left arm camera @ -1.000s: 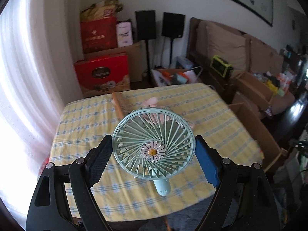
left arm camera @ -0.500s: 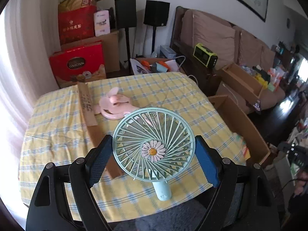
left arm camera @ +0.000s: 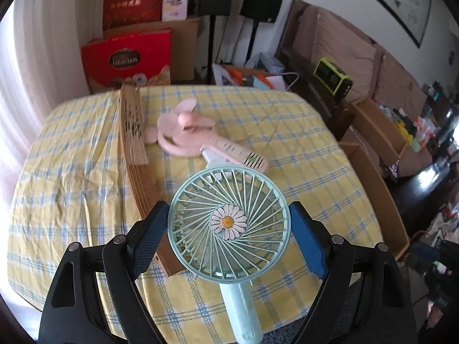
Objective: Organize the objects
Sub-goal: 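Bring the right gripper toward the fan handle while the left gripper holds the fan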
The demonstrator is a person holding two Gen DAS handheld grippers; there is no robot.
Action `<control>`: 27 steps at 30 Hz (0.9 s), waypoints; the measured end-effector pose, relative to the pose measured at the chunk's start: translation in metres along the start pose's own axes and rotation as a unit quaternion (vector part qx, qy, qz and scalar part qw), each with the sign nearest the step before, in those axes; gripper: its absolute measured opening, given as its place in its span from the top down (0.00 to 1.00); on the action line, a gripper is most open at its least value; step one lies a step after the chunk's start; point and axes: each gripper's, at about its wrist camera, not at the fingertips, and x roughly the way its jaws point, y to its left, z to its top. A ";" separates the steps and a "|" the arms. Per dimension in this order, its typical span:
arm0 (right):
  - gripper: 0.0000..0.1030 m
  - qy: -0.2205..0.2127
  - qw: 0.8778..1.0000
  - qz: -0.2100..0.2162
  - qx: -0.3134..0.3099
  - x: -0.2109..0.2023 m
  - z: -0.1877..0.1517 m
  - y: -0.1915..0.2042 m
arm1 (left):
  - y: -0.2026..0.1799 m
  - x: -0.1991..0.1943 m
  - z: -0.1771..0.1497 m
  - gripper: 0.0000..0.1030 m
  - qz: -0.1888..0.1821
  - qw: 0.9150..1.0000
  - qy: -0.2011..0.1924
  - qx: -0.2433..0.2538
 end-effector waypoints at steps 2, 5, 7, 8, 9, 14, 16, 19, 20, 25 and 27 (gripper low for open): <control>0.72 0.005 0.999 0.026 -0.022 0.011 0.010 0.023 | 0.005 0.004 -0.003 0.20 -0.003 1.000 0.005 -0.009; 0.72 0.024 0.997 0.056 -0.049 0.032 0.020 0.056 | 0.016 0.007 -0.005 0.20 -0.012 0.999 0.010 -0.033; 0.72 0.040 0.995 0.077 -0.058 0.046 0.026 0.074 | 0.027 0.009 -0.006 0.20 -0.028 0.998 0.014 -0.059; 0.72 0.046 0.993 0.088 -0.059 0.052 0.029 0.081 | 0.033 0.010 -0.006 0.20 -0.038 0.997 0.017 -0.071; 0.69 0.053 0.992 0.099 -0.057 0.057 0.032 0.088 | 0.036 0.011 -0.006 0.20 -0.044 0.996 0.017 -0.079; 0.55 0.091 0.986 0.131 -0.050 0.081 0.044 0.115 | 0.055 0.009 -0.009 0.20 -0.057 0.992 0.010 -0.116; 0.55 0.095 0.985 0.138 -0.048 0.085 0.046 0.120 | 0.062 0.007 -0.011 0.20 -0.069 0.989 0.008 -0.132; 0.55 0.094 0.982 0.154 -0.046 0.089 0.050 0.133 | 0.071 0.006 -0.014 0.20 -0.089 0.983 0.003 -0.161; 0.55 0.092 0.982 0.161 -0.046 0.090 0.051 0.138 | 0.073 0.006 -0.014 0.20 -0.094 0.981 0.003 -0.168; 0.55 0.096 0.979 0.172 -0.061 0.094 0.053 0.162 | 0.078 0.006 -0.015 0.20 -0.108 0.977 0.004 -0.183; 0.55 0.101 0.979 0.164 -0.067 0.102 0.052 0.168 | 0.082 0.006 -0.014 0.20 -0.118 0.975 0.007 -0.188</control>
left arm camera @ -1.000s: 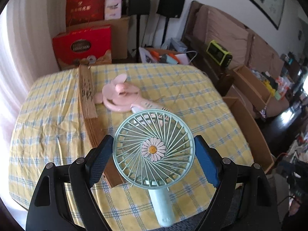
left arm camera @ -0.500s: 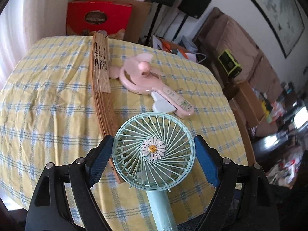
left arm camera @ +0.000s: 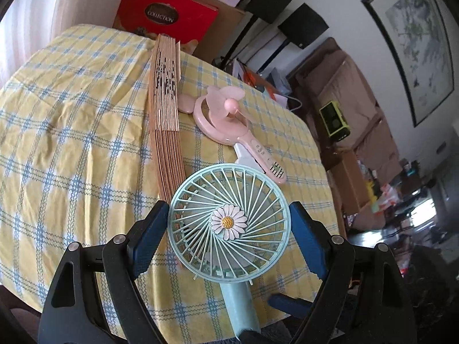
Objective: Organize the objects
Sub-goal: 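Bring the right gripper toward the fan handle while the left gripper holds the fan, then close the right gripper on the fan handle while the left gripper holds the fan head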
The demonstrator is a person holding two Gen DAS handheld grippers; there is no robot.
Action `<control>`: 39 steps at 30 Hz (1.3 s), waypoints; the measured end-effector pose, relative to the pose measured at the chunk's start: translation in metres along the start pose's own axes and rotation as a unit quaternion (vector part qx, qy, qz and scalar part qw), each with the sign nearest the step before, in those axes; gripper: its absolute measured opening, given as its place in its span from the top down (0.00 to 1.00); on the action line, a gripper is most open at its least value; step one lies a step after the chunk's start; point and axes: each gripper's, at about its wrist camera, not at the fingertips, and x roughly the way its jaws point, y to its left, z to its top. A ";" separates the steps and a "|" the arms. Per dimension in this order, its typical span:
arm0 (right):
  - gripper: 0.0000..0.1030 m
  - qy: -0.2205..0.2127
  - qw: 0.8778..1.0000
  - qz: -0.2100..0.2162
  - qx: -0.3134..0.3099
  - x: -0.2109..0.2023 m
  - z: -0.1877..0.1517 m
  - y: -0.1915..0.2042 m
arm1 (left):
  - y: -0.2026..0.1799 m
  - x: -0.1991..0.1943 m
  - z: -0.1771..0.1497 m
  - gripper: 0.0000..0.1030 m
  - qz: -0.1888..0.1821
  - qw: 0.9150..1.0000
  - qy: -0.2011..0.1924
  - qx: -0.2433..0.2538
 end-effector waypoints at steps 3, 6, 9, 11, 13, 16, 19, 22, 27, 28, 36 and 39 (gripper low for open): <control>0.74 0.011 1.000 -0.021 -0.008 0.012 0.000 0.000 | 0.006 -0.005 0.002 0.20 -0.018 1.000 0.002 -0.014; 0.78 0.010 1.000 -0.008 -0.011 0.014 0.000 -0.001 | 0.004 -0.014 0.003 0.20 -0.035 0.999 0.001 -0.002; 0.79 -0.001 0.999 -0.027 -0.021 0.009 0.000 -0.004 | -0.004 -0.024 0.005 0.20 -0.063 0.998 0.004 0.018; 0.78 -0.011 0.999 -0.036 -0.017 0.002 0.001 -0.011 | -0.014 -0.028 0.004 0.20 -0.092 0.995 0.018 0.044; 0.77 -0.021 0.995 -0.086 -0.035 -0.004 0.002 -0.015 | -0.026 -0.029 0.000 0.20 -0.105 0.991 0.035 0.079; 0.77 -0.023 0.988 -0.140 -0.067 -0.007 0.001 -0.022 | -0.049 -0.032 -0.011 0.20 -0.098 0.983 0.040 0.148; 0.77 -0.030 0.987 -0.143 -0.069 -0.012 -0.002 -0.031 | -0.064 -0.031 -0.019 0.20 -0.093 0.976 0.055 0.191; 1.00 -0.040 0.988 -0.142 -0.048 -0.018 -0.006 -0.043 | -0.063 -0.027 -0.026 0.20 -0.081 0.973 0.080 0.201; 0.94 -0.036 0.987 -0.153 -0.028 -0.032 -0.009 -0.068 | -0.047 -0.015 -0.035 0.20 -0.091 0.972 0.119 0.182; 0.94 -0.038 0.988 -0.146 -0.021 -0.034 -0.010 -0.071 | -0.047 -0.013 -0.038 0.20 -0.084 0.969 0.130 0.191; 0.93 -0.044 0.994 -0.097 0.032 -0.043 -0.013 -0.091 | -0.056 0.000 -0.062 0.20 0.005 0.947 0.169 0.272; 0.93 -0.042 0.994 -0.088 0.049 -0.044 -0.014 -0.096 | -0.063 -0.003 -0.074 0.20 0.037 0.932 0.180 0.312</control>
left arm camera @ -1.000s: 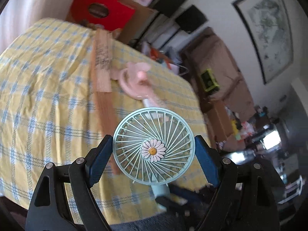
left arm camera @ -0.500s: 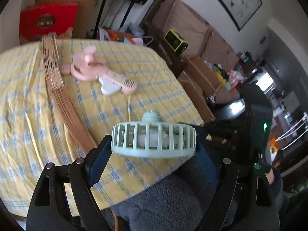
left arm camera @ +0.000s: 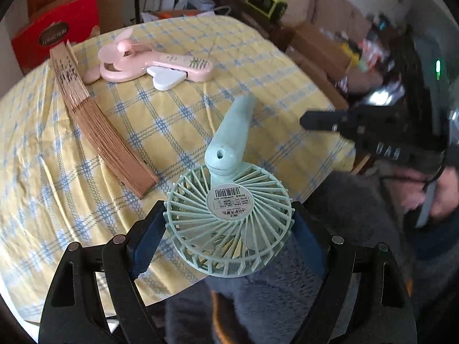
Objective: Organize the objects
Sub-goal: 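Close the right gripper on the fan handle while the left gripper holds the fan head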
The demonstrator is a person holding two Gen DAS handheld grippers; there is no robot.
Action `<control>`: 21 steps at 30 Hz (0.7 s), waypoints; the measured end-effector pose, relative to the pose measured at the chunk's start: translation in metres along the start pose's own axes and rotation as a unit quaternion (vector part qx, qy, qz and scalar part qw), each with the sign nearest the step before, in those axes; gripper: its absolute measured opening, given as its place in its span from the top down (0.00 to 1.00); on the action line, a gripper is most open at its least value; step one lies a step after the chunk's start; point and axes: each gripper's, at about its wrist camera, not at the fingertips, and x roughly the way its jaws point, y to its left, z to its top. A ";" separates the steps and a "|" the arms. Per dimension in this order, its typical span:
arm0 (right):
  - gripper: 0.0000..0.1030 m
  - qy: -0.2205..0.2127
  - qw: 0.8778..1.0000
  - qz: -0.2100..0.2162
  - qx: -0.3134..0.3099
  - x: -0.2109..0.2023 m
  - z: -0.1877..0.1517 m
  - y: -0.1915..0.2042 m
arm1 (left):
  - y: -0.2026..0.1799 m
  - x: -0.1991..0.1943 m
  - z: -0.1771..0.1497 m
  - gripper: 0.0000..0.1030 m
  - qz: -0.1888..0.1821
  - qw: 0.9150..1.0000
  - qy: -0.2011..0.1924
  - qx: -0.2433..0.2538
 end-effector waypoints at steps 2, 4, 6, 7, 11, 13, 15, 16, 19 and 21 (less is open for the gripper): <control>0.90 0.004 1.000 0.010 0.004 0.000 0.001 -0.001 | -0.007 0.002 -0.003 0.20 0.020 1.000 0.011 0.018; 0.82 0.009 1.000 0.027 0.009 0.000 0.003 0.000 | -0.016 0.004 -0.008 0.20 0.041 0.998 0.019 0.039; 0.80 0.013 0.998 0.051 0.025 0.000 0.007 -0.001 | -0.018 0.005 -0.010 0.20 0.046 0.998 0.021 0.046; 0.80 0.015 0.998 0.055 0.034 -0.001 0.010 -0.003 | -0.018 0.004 -0.012 0.20 0.044 0.998 0.017 0.044; 0.76 0.051 0.998 -0.018 0.021 0.009 0.022 -0.002 | -0.013 0.002 -0.021 0.20 0.035 0.999 0.012 0.032; 0.72 0.058 0.995 0.040 0.067 0.013 0.029 -0.015 | -0.012 0.000 -0.021 0.20 0.042 0.999 0.009 0.032; 0.43 0.052 0.981 0.113 0.146 0.014 0.032 -0.032 | -0.012 -0.001 -0.023 0.20 0.048 0.999 0.001 0.026; 0.39 0.052 0.973 0.128 0.185 0.015 0.032 -0.038 | -0.012 0.003 -0.019 0.20 0.048 0.999 -0.001 0.024; 0.39 0.050 0.966 0.140 0.211 0.018 0.033 -0.032 | -0.011 0.001 -0.021 0.20 0.044 0.999 -0.006 0.020; 0.39 0.050 0.961 0.170 0.214 0.023 0.033 -0.021 | -0.012 0.001 -0.021 0.20 0.044 0.999 -0.007 0.021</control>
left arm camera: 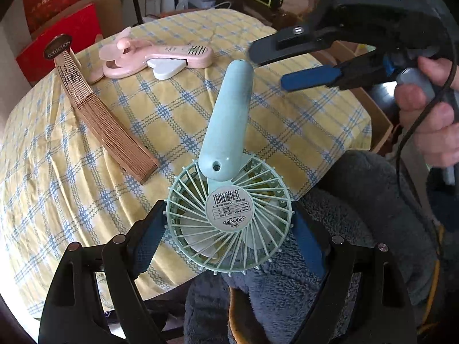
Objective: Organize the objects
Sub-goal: 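Close the right gripper on the fan handle while the left gripper holds the fan head, then carry the mint green fan over the cardboard box with both grippers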
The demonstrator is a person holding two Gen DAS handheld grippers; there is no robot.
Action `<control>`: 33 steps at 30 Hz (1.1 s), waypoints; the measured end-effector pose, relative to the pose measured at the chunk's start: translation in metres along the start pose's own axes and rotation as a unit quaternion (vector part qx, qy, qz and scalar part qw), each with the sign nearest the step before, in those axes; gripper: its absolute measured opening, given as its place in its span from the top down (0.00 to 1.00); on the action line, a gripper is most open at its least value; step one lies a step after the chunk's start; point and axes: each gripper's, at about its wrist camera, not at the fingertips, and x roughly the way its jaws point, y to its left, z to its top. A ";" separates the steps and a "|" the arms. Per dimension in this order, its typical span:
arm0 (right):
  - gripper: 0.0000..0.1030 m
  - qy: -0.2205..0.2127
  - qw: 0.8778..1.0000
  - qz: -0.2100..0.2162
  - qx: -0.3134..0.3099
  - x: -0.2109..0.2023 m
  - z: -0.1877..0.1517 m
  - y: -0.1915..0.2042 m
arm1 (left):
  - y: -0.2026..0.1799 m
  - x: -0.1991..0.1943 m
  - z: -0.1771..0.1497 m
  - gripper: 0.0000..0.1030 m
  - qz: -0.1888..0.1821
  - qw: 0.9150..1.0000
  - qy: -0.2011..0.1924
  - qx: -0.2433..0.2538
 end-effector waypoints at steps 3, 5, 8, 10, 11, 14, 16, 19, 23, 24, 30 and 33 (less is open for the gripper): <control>0.39 0.012 1.000 0.008 -0.005 0.015 -0.002 0.009 | -0.003 0.005 0.004 0.20 0.001 1.000 -0.001 0.000; 0.44 0.014 1.000 0.000 -0.005 0.022 -0.002 0.010 | -0.003 0.004 0.003 0.20 0.001 1.000 -0.002 0.001; 0.52 0.006 1.000 0.010 -0.009 0.028 -0.001 0.013 | -0.001 0.007 0.004 0.20 0.000 1.000 -0.005 0.001; 0.58 -0.002 1.000 0.015 -0.012 0.029 -0.001 0.016 | -0.001 0.007 0.004 0.20 0.000 1.000 -0.008 0.000; 0.61 -0.007 1.000 0.023 -0.009 0.029 -0.001 0.016 | -0.001 0.007 0.003 0.20 -0.001 1.000 -0.010 -0.003; 0.63 -0.016 0.999 0.028 -0.008 0.031 -0.001 0.017 | 0.000 0.007 0.003 0.20 0.000 1.000 -0.012 -0.006; 0.64 -0.017 0.999 0.028 -0.009 0.032 -0.001 0.018 | -0.001 0.007 0.003 0.20 0.003 1.000 -0.013 -0.005; 0.64 -0.018 0.999 0.032 -0.005 0.032 -0.001 0.016 | -0.001 0.007 0.002 0.20 0.005 1.000 -0.015 -0.005; 0.67 -0.043 0.998 0.040 -0.016 0.026 -0.004 0.021 | -0.003 0.006 0.001 0.20 0.011 1.000 -0.022 -0.007; 0.67 -0.055 0.997 0.040 -0.027 0.023 -0.007 0.025 | -0.004 0.005 0.001 0.20 0.015 1.000 -0.026 -0.006; 0.70 -0.090 0.993 0.040 -0.064 0.002 -0.014 0.039 | -0.013 0.000 -0.003 0.20 0.016 0.998 -0.054 -0.005; 0.71 -0.100 0.992 0.043 -0.071 -0.005 -0.018 0.042 | -0.017 -0.004 -0.004 0.20 0.018 0.998 -0.060 -0.006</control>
